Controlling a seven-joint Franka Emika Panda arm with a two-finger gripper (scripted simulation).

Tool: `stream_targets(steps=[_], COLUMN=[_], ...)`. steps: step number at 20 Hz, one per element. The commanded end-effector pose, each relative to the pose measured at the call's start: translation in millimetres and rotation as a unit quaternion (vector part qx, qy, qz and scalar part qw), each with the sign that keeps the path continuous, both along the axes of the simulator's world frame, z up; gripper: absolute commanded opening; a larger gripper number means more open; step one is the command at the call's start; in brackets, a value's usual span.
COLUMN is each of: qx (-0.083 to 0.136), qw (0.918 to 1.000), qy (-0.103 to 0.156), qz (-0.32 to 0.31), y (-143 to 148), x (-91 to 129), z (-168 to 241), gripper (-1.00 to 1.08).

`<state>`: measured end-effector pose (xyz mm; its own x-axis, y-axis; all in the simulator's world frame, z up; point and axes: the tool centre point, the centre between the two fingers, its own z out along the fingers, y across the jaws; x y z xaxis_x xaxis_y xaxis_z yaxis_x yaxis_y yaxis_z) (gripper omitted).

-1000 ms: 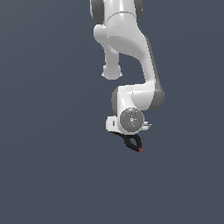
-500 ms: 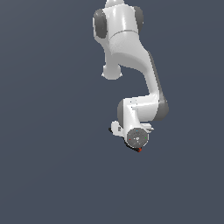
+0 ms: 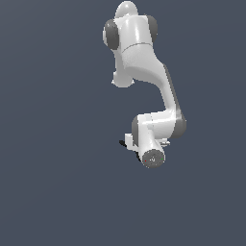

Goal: Pick up the object and move it to a goal position.

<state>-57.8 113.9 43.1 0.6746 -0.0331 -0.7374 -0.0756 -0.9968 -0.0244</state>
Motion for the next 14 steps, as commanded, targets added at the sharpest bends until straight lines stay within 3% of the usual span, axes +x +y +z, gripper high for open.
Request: stream_targets(steps=[1,14], qx=[0.0,0.0], qw=[1.0,1.0], qy=[0.006,0.006], qz=[0.0,0.0], y=[1.2,2.2], x=[-1.5,-13.6], z=[-0.7,-10.6], gripper=[0.28,0.28])
